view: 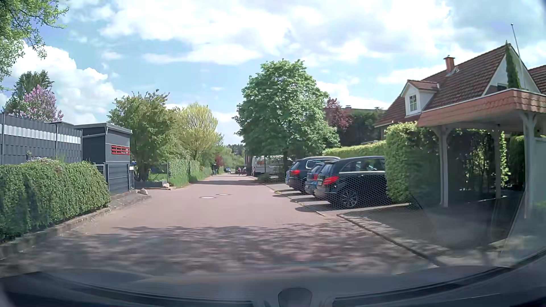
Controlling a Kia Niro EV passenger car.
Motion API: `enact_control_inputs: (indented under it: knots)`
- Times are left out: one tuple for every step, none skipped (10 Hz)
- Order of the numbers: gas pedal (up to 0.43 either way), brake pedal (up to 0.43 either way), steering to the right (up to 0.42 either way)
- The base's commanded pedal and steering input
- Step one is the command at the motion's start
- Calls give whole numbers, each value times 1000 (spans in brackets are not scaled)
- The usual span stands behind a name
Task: Follow the waypoints while adhering to traffic rules and regulations
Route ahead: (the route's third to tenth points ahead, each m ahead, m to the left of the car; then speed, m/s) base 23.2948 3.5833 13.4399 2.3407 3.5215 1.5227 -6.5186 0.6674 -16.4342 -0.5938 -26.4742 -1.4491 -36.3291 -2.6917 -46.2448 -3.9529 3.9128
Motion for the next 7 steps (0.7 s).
enact_control_inputs:
  knots:
    - [8,0,-43]
    - [8,0,-38]
    - [0,0,-39]
    - [0,0,-44]
    - [0,0,-47]
    - [0,0,-48]
    - [0,0,-47]
